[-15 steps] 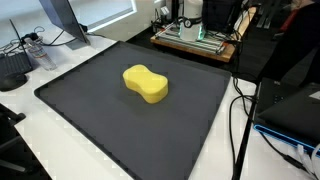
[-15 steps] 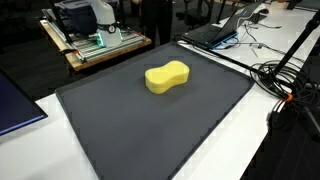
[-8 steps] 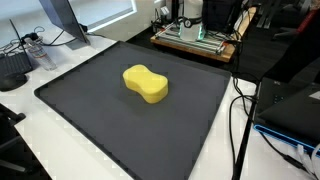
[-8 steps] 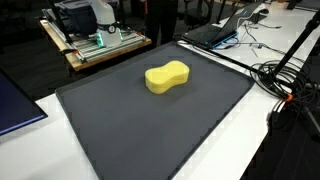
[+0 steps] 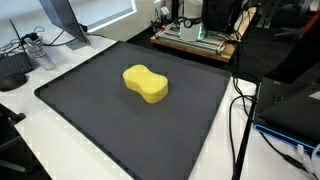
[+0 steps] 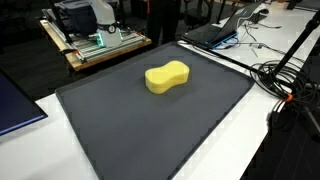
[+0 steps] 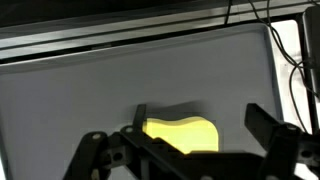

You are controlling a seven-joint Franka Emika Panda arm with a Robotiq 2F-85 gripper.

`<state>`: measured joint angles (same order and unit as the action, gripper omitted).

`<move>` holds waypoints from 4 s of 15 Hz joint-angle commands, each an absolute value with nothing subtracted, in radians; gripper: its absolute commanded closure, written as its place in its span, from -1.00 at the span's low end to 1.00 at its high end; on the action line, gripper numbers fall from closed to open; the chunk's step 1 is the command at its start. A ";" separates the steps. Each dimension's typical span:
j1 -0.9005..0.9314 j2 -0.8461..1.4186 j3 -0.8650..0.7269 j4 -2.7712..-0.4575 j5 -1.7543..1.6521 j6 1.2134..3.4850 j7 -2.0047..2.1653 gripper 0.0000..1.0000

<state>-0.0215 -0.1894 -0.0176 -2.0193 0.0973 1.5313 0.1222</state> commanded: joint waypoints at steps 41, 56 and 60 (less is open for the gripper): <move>-0.046 0.545 -0.045 -1.512 0.132 1.841 0.329 -1.00; -0.297 0.581 -0.023 -1.643 0.400 2.036 -0.141 -1.00; -0.338 0.542 -0.009 -1.767 0.457 2.055 -0.284 -1.00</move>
<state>-0.2965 0.6109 -0.0363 -1.6354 0.3942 2.0214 -0.1767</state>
